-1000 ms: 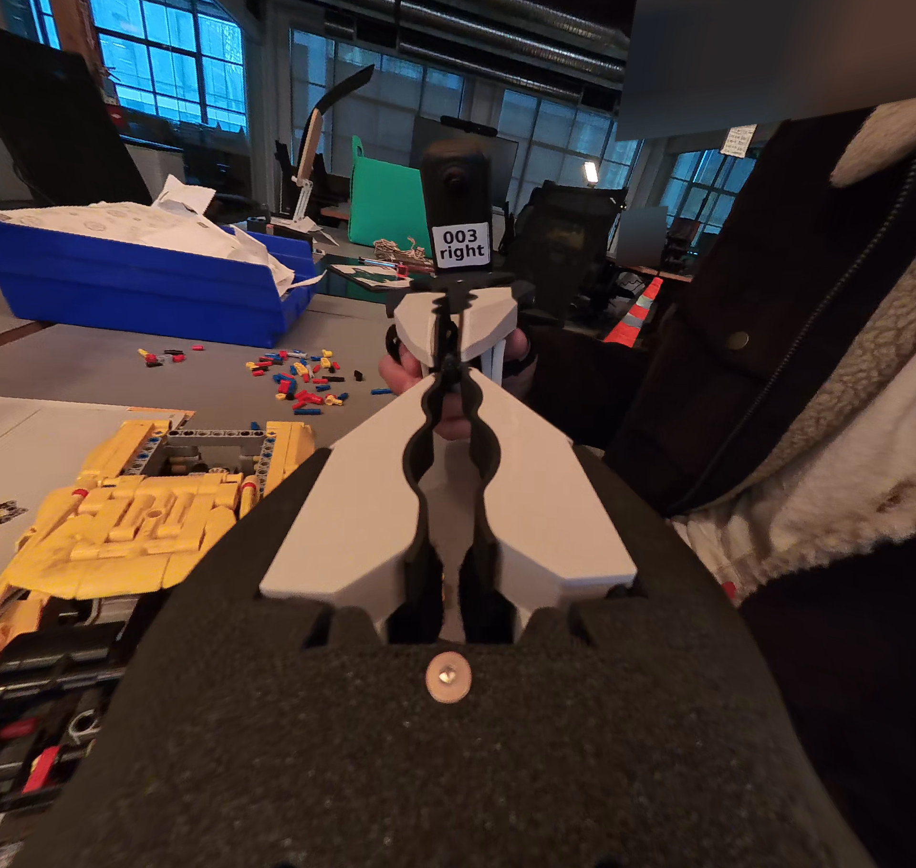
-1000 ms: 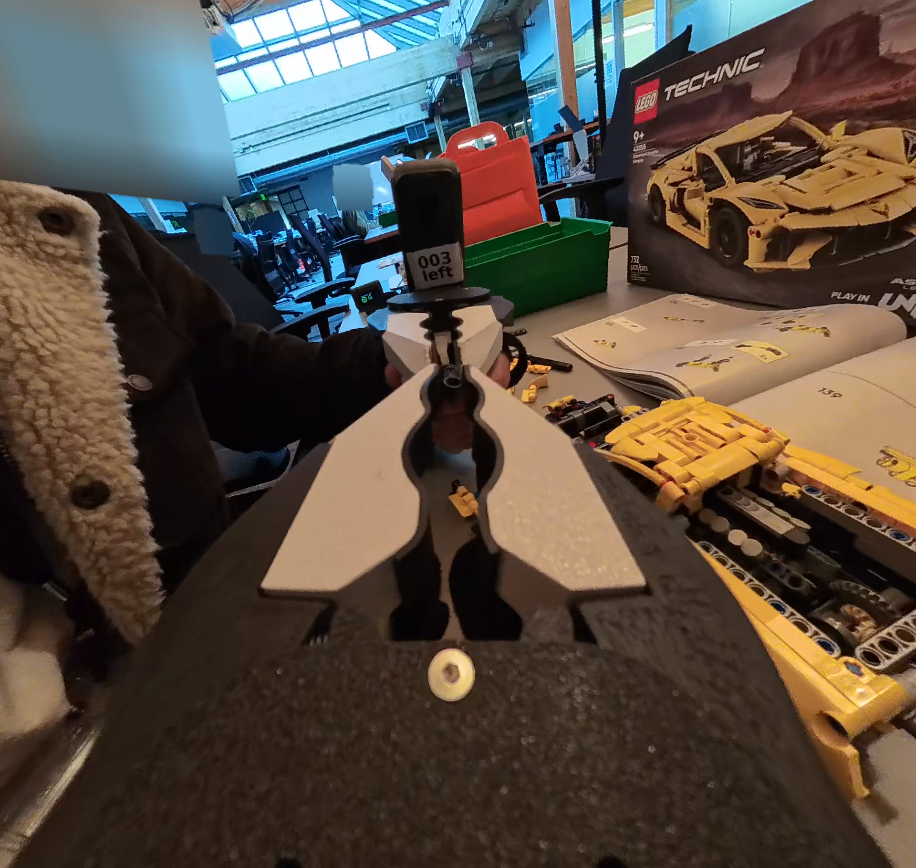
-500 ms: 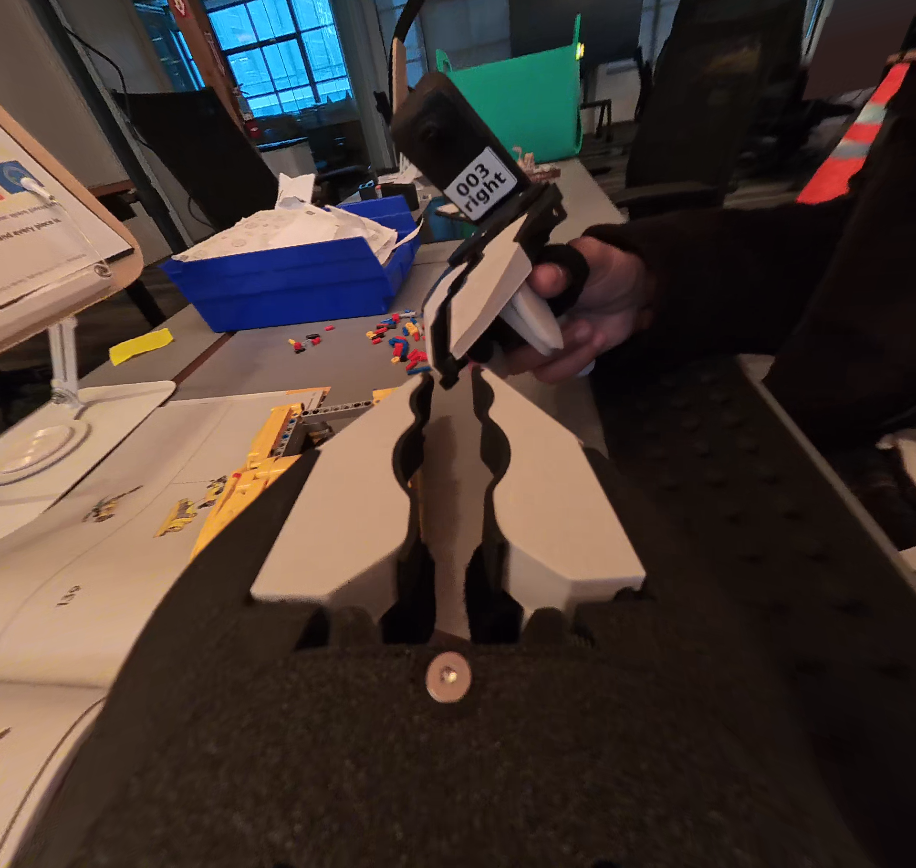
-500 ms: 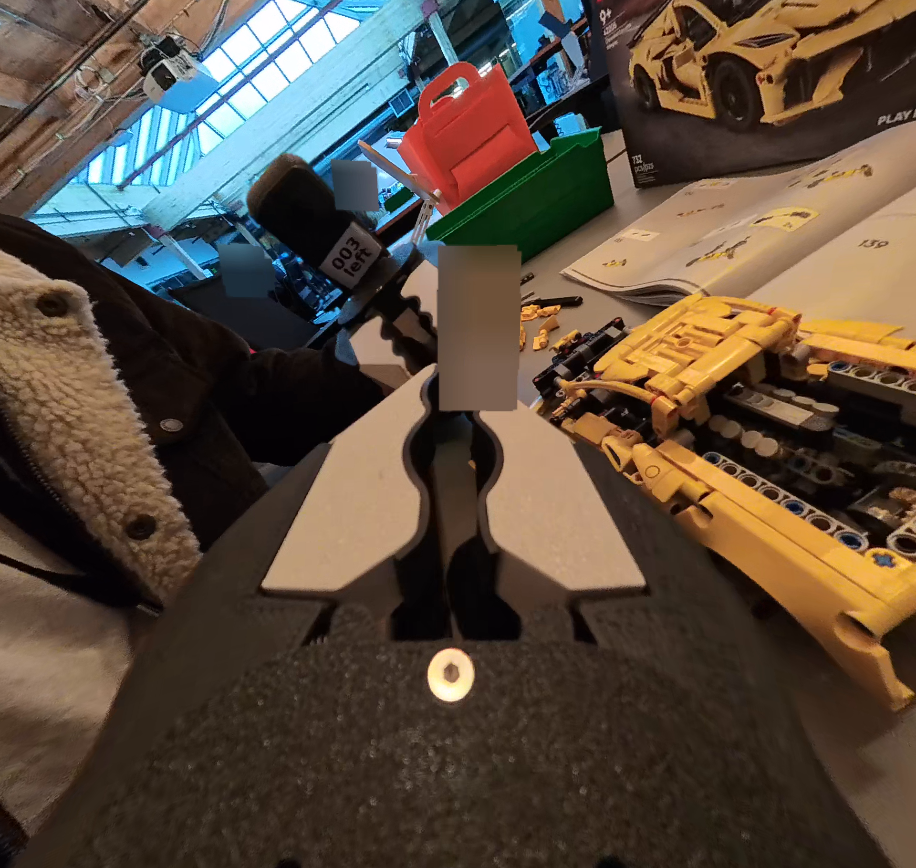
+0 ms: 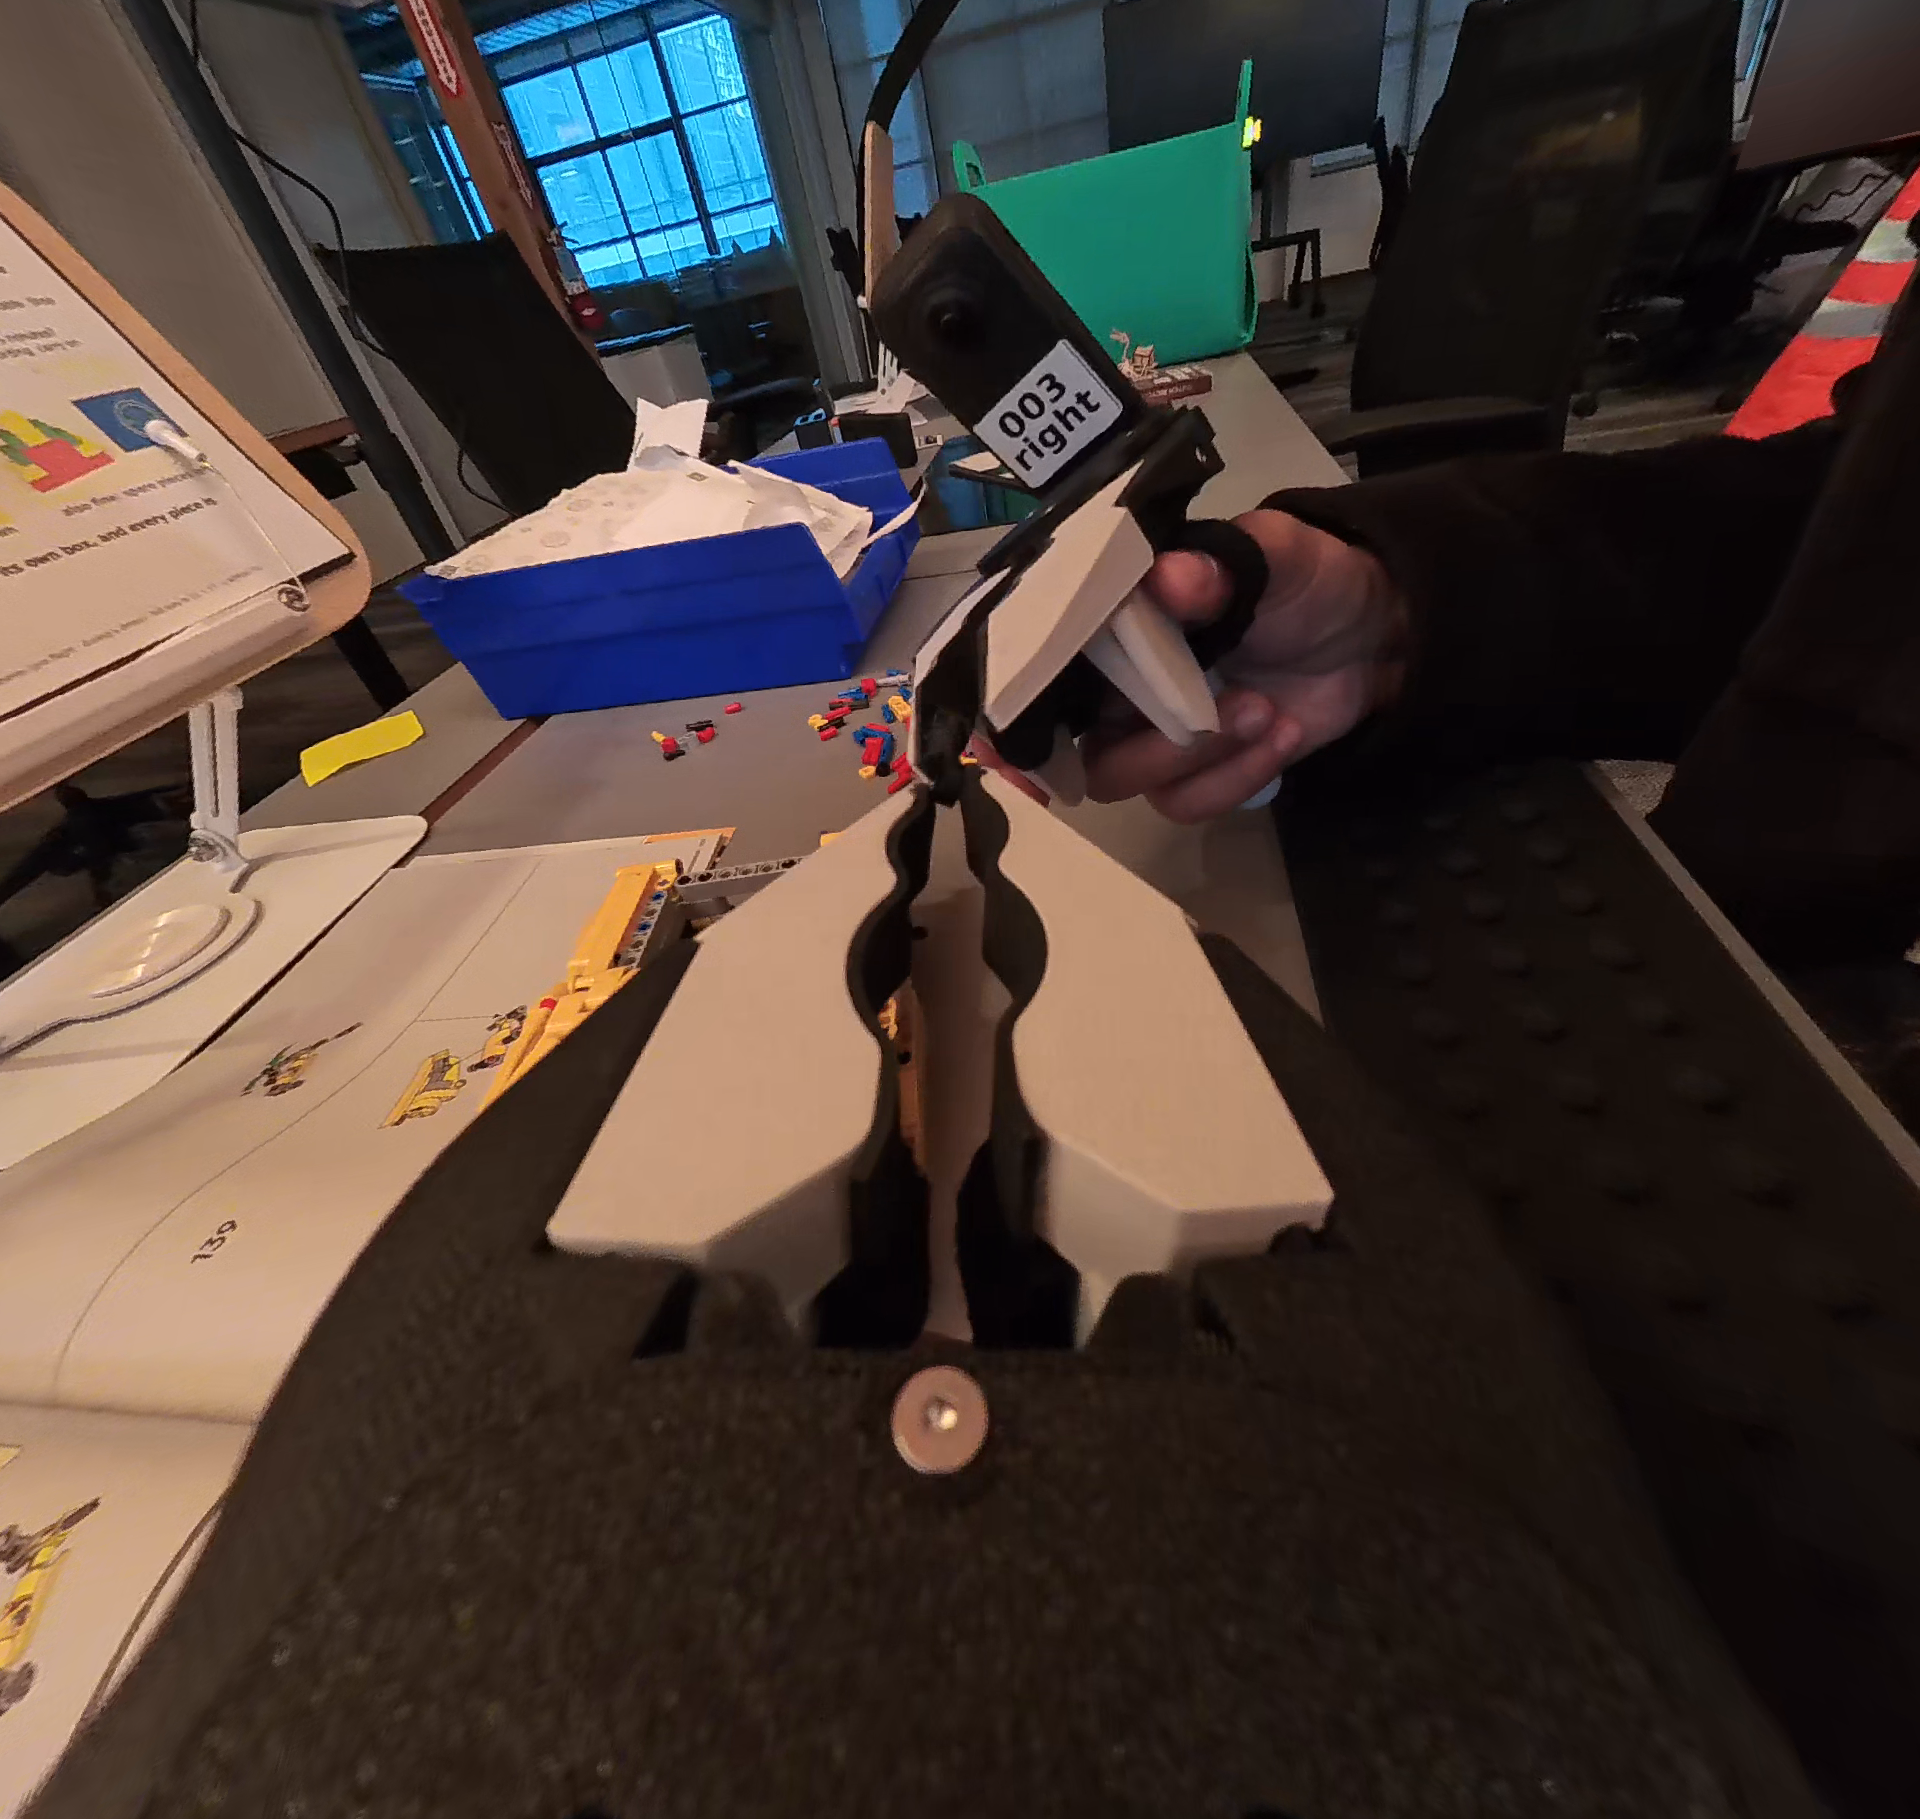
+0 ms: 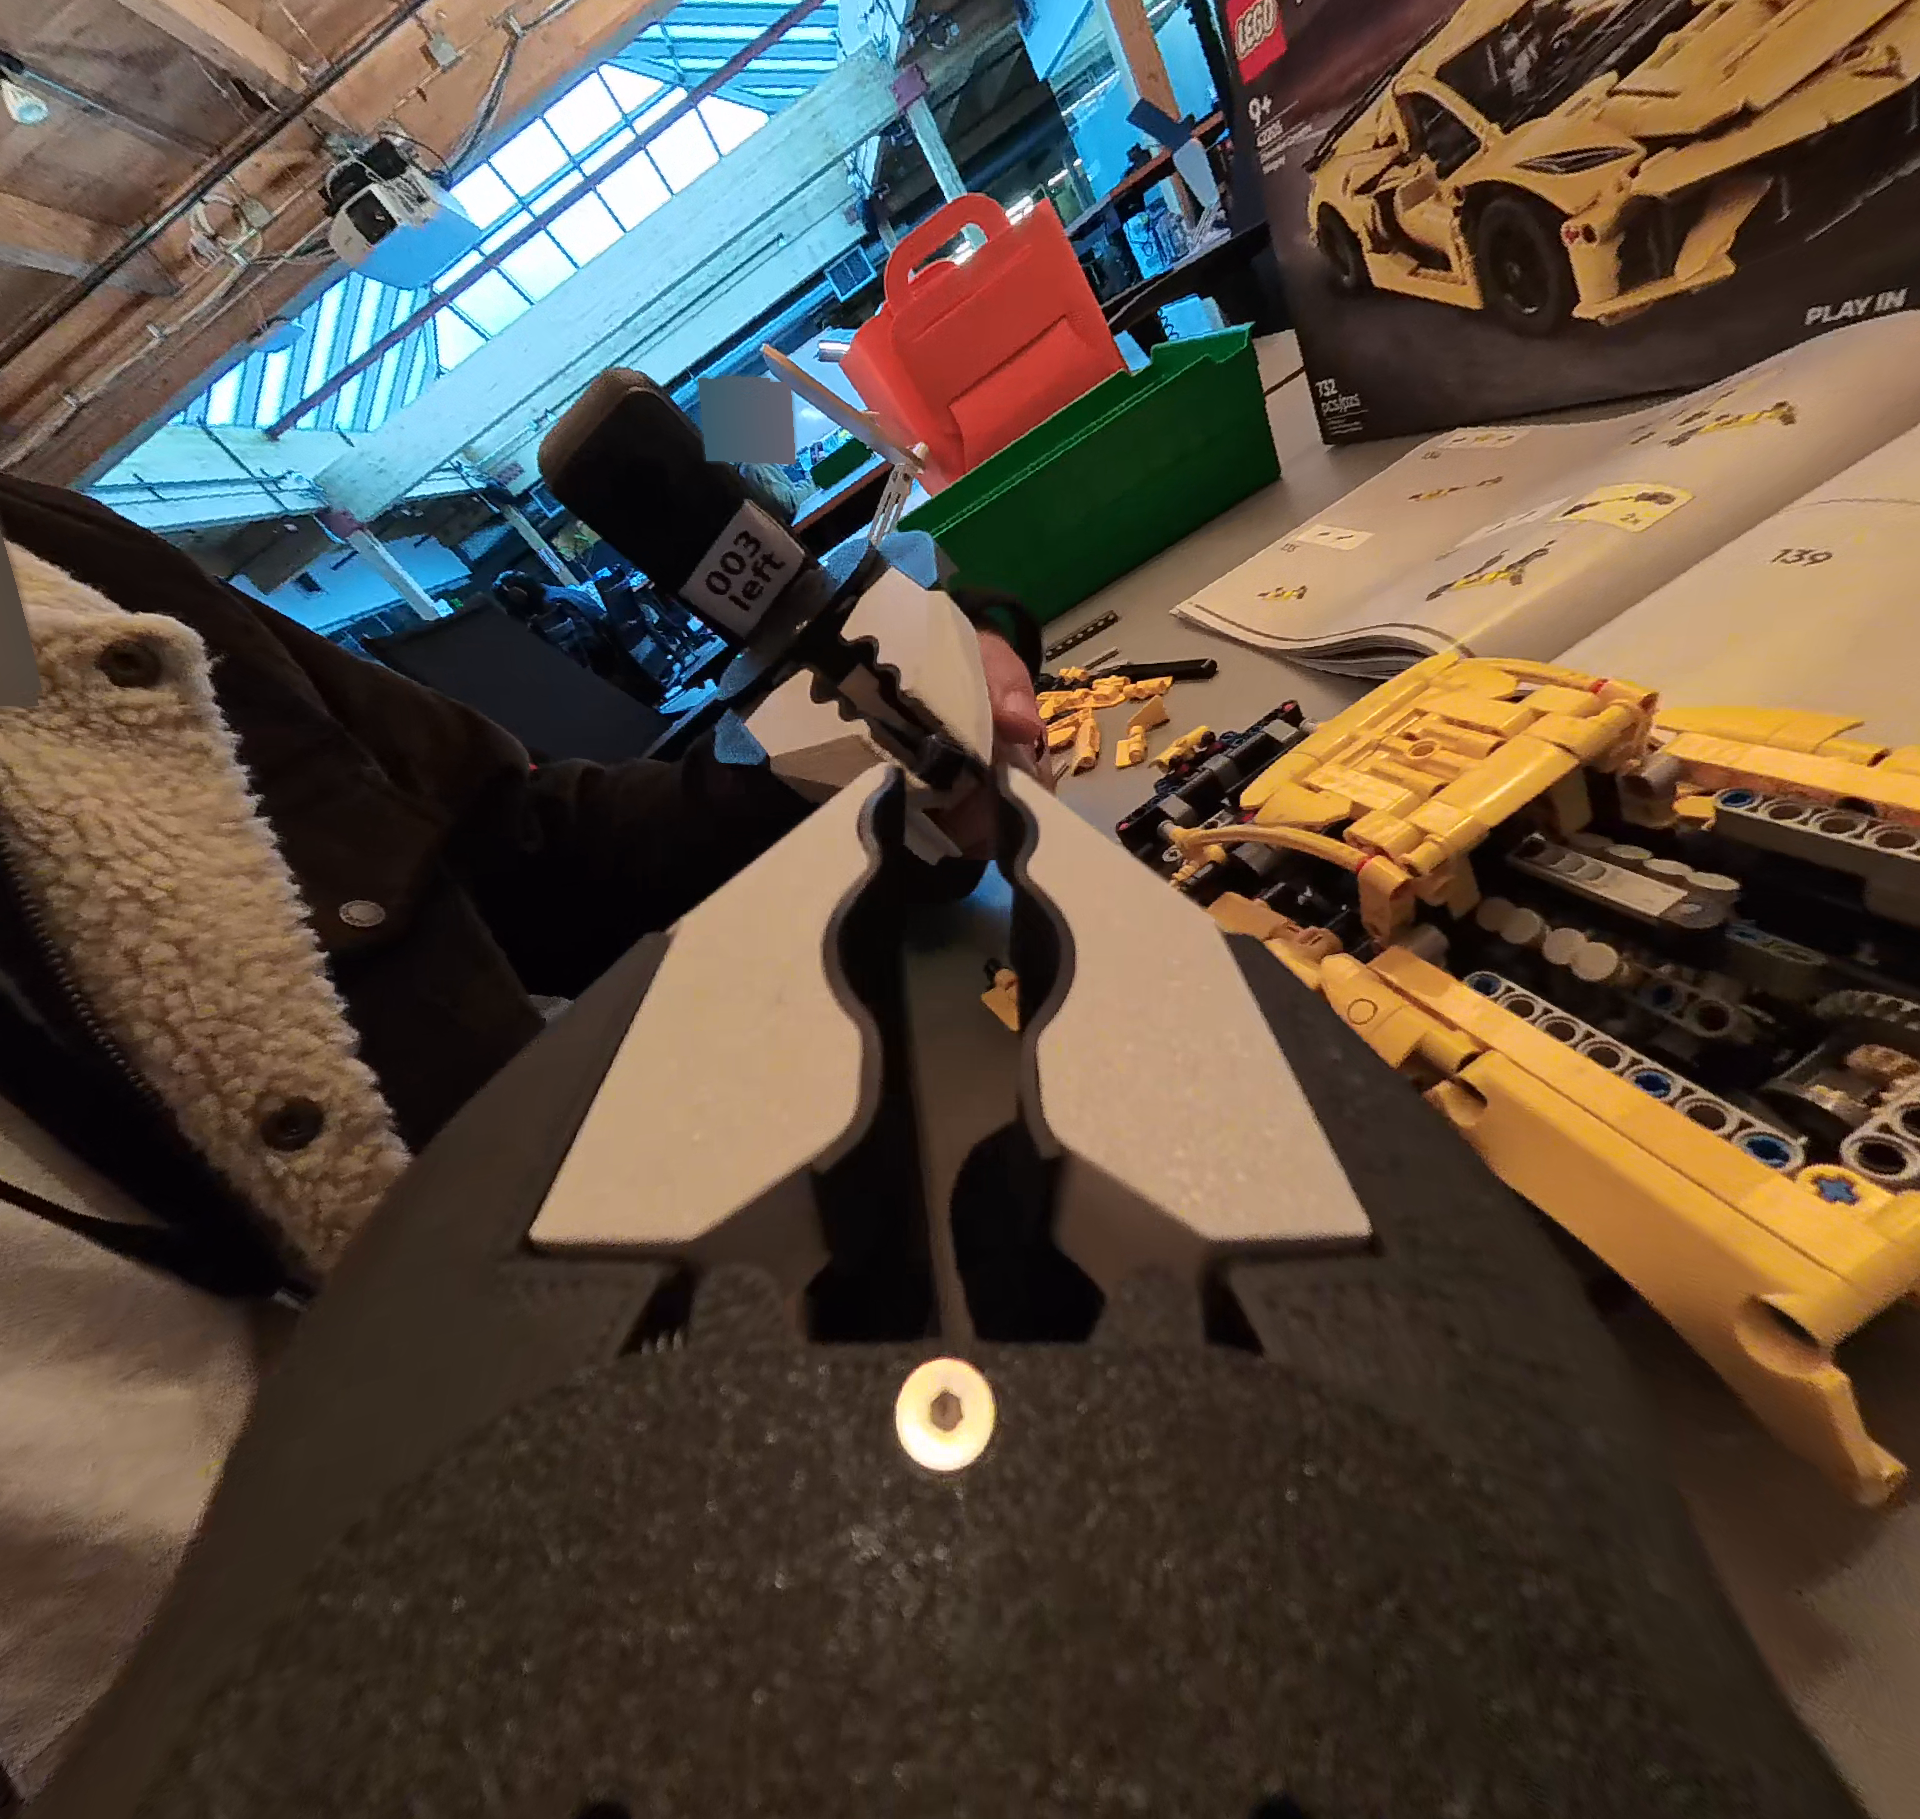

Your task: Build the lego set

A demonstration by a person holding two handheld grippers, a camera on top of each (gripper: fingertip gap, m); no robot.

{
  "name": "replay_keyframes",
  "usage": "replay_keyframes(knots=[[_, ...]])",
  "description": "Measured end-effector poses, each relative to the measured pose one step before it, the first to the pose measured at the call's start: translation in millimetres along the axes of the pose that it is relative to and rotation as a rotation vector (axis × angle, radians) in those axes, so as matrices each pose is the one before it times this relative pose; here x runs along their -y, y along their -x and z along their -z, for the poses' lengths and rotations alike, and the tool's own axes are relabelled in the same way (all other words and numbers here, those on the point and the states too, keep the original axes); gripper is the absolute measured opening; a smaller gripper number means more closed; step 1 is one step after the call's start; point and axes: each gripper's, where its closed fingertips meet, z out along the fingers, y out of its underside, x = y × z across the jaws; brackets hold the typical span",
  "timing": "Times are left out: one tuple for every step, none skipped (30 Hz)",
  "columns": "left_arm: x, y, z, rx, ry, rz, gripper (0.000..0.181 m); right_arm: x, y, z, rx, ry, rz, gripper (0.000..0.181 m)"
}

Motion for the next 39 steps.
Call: replay_keyframes(knots=[[0.24, -0.03, 0.00, 0.0000, -0.0013, 0.0031, 0.005, -0.30, -0.12, -0.08, -0.0040, 0.0018, 0.0087, 0.015], [-0.32, -0.74, -0.18, -0.0065, 0.0009, 0.0067, 0.005, -0.09, 0.59, -0.24, 0.0005, 0.0015, 0.0066, 0.014], [-0.40, -0.60, -0.20, -0.0052, 0.0017, 0.0049, 0.005, 0.14, 1.25, -0.31, 0.0045, -0.0005, 0.0035, 0.014], [-0.34, -0.33, -0.09, -0.0019, 0.0003, 0.0010, 0.005, 0.12, 0.73, -0.33, 0.0020, 0.0004, 0.0033, 0.013], [-0.01, -0.54, -0.05, -0.0032, -0.0006, 0.0009, 0.005, -0.57, -0.11, -0.20, -0.0019, 0.0031, 0.0038, 0.011], [-0.37, -0.71, -0.24, -0.0054, 0.0011, 0.0028, 0.005, -0.26, 0.03, 0.06, -0.0010, 0.0019, 0.0034, 0.009], [-0.13, 0.11, 0.06, 0.0012, 0.0003, -0.0013, 0.005, -0.19, -0.06, 0.02, -0.0016, 0.0012, 0.0009, 0.008], [0.42, -0.04, 0.02, 0.0017, -0.0022, -0.0067, 0.005, 0.09, 0.28, 0.06, 0.0012, -0.0001, 0.0023, 0.008], [0.14, 0.02, 0.02, 0.0014, -0.0008, -0.0077, 0.006, 0.14, 0.37, 0.02, -0.0009, 0.0003, 0.0059, 0.008], [0.07, 0.22, 0.01, 0.0036, -0.0010, -0.0065, 0.005, -0.19, -0.09, 0.04, -0.0058, 0.0013, 0.0138, 0.007], [0.25, 0.77, -0.04, 0.0074, -0.0019, -0.0034, 0.006, -0.21, -0.84, 0.13, -0.0127, 0.0032, 0.0203, 0.007], [-0.10, 0.92, -0.06, 0.0053, 0.0010, 0.0034, 0.006, -0.18, -0.94, -0.19, -0.0156, 0.0018, 0.0256, 0.007], [-0.14, 0.60, 0.12, 0.0016, 0.0011, 0.0089, 0.006, -0.52, -0.73, -0.31, -0.0129, 0.0028, 0.0230, 0.007], [0.42, 0.50, 0.43, -0.0011, -0.0033, 0.0069, 0.006, -0.68, -0.27, -0.41, -0.0058, 0.0031, 0.0111, 0.007], [0.59, 0.17, 0.45, -0.0016, -0.0038, 0.0025, 0.006, -0.30, 0.15, -0.39, 0.0006, 0.0004, 0.0000, 0.007], [0.63, -0.31, 0.28, -0.0017, -0.0032, -0.0004, 0.006, -0.21, 0.46, -0.11, 0.0070, 0.0003, -0.0079, 0.007], [0.63, -0.68, 0.16, -0.0040, -0.0030, -0.0004, 0.006, -0.13, 0.81, 0.06, 0.0120, 0.0010, -0.0153, 0.007], [0.64, -0.68, 0.19, -0.0044, -0.0026, 0.0023, 0.006, -0.02, 0.64, 0.07, 0.0125, -0.0008, -0.0200, 0.007], [0.74, -0.44, 0.25, -0.0040, -0.0037, 0.0034, 0.006, -0.15, 0.72, -0.12, 0.0115, -0.0011, -0.0165, 0.007], [0.87, -0.42, 0.33, -0.0046, -0.0057, 0.0048, 0.006, 0.05, 0.65, -0.10, 0.0071, -0.0003, -0.0076, 0.007], [0.57, -0.59, 0.21, -0.0059, -0.0043, 0.0075, 0.006, 0.43, 0.74, 0.01, 0.0030, -0.0019, 0.0034, 0.007], [0.82, -0.86, 0.25, -0.0092, -0.0065, 0.0096, 0.007, 0.14, 1.16, 0.10, 0.0046, -0.0006, 0.0066, 0.006], [0.78, -1.04, 0.23, -0.0108, -0.0069, 0.0120, 0.007, 0.50, 1.22, 0.17, 0.0037, -0.0027, 0.0055, 0.007], [0.29, -0.22, -0.02, -0.0040, -0.0015, 0.0094, 0.007, 0.72, -0.09, 0.15, -0.0052, -0.0029, 0.0078, 0.006], [-0.40, 0.82, -0.18, 0.0056, 0.0043, 0.0019, 0.007, 0.05, -1.12, 0.01, -0.0115, 0.0009, 0.0110, 0.006], [-0.79, 0.71, -0.29, 0.0058, 0.0061, -0.0026, 0.007, -0.22, -0.86, 0.06, -0.0074, 0.0016, 0.0077, 0.006], [-0.39, 0.10, -0.12, 0.0015, 0.0022, 0.0001, 0.007, -0.38, -0.15, -0.06, -0.0001, 0.0012, -0.0015, 0.006], [0.22, 0.03, 0.19, -0.0010, -0.0014, 0.0053, 0.007, -0.60, 0.04, -0.30, 0.0037, 0.0022, -0.0105, 0.006], [0.59, -0.03, 0.20, -0.0018, -0.0027, 0.0072, 0.007, -1.36, -0.33, -0.52, 0.0043, 0.0060, -0.0135, 0.006], [0.58, -0.26, 0.11, -0.0043, -0.0034, 0.0074, 0.007, -1.87, -0.28, -0.84, 0.0043, 0.0094, -0.0125, 0.007], [0.35, -0.49, 0.05, -0.0052, -0.0023, 0.0082, 0.007, -1.63, -0.38, -0.84, 0.0010, 0.0084, -0.0072, 0.007], [0.08, -0.46, 0.09, -0.0049, -0.0018, 0.0081, 0.007, -0.09, -0.12, -0.27, -0.0011, 0.0002, 0.0013, 0.006], [0.09, -0.59, 0.00, -0.0072, -0.0027, 0.0102, 0.007, -0.05, 0.01, 0.00, -0.0027, 0.0018, 0.0073, 0.006], [-0.15, -0.03, -0.15, -0.0059, -0.0004, 0.0141, 0.007, 0.18, -0.43, 0.13, -0.0055, -0.0004, 0.0074, 0.006], [-0.21, 0.29, -0.11, -0.0033, 0.0002, 0.0148, 0.007, 0.32, -0.75, 0.08, -0.0087, -0.0003, 0.0077, 0.006], [-0.30, 1.10, -0.05, 0.0002, -0.0006, 0.0158, 0.007, 1.76, -1.63, 0.83, -0.0244, -0.0039, 0.0240, 0.006], [0.15, 1.06, 0.35, -0.0017, -0.0030, 0.0179, 0.006, 2.72, -1.46, 1.21, -0.0319, -0.0110, 0.0508, 0.006], [0.77, 1.12, 0.75, -0.0030, -0.0057, 0.0230, 0.006, 1.66, -0.89, 0.80, -0.0285, -0.0077, 0.0562, 0.006], [0.88, 1.75, 0.73, -0.0023, -0.0058, 0.0290, 0.007, 0.41, -0.87, 0.04, -0.0279, 0.0010, 0.0486, 0.006]])
